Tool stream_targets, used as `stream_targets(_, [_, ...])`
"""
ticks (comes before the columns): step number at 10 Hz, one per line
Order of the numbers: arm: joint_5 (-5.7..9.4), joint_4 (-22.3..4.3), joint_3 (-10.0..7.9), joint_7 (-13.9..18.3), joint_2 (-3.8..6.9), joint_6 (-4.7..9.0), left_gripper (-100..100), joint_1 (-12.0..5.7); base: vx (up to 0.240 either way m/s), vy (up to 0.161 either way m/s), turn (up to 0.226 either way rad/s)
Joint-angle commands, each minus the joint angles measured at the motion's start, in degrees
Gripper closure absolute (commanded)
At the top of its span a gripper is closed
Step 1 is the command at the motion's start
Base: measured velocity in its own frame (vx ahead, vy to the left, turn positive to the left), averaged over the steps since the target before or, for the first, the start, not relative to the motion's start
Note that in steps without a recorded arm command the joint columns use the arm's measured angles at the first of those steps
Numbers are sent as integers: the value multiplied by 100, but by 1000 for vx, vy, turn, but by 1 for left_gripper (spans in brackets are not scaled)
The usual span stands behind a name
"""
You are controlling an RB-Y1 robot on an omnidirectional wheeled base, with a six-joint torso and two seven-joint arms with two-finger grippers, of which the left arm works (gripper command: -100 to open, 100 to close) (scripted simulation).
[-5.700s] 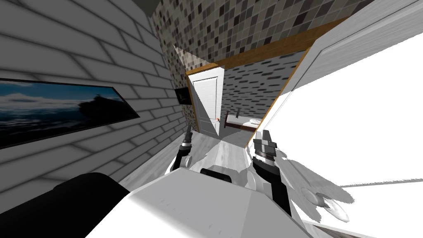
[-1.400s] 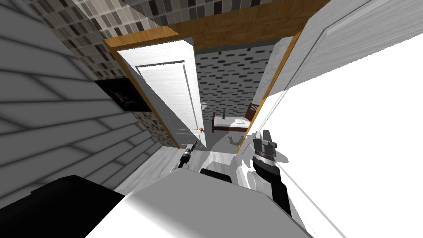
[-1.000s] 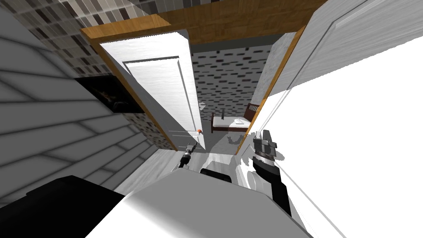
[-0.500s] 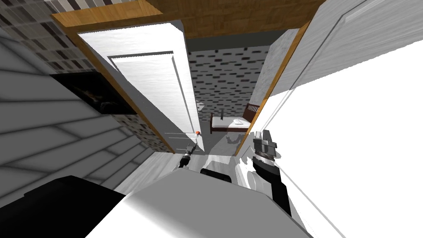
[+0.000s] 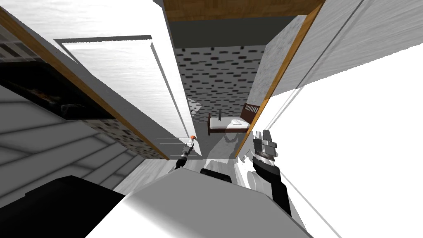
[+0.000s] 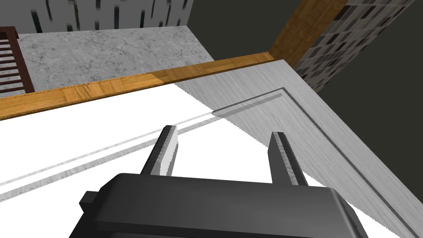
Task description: Pull the door open
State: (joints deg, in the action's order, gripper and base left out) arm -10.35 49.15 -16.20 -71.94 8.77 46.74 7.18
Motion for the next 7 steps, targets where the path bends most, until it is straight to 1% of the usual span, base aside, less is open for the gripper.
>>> stream_targets(1, [45, -84, -70, 48, 81, 57, -100, -1, 207, 8, -106])
stream_targets(3, [92, -173, -141, 105, 174, 116, -100, 8, 196, -7, -81])
stream_targets(4, [80, -193, -122, 86, 157, 121, -100, -16, 87, -3, -9])
stream_targets(5, [80, -193, -122, 86, 157, 121, 100, -16, -11, 5, 23])
stream_targets(7, [80, -193, -122, 86, 157, 121, 100, -16, -28, 7, -10])
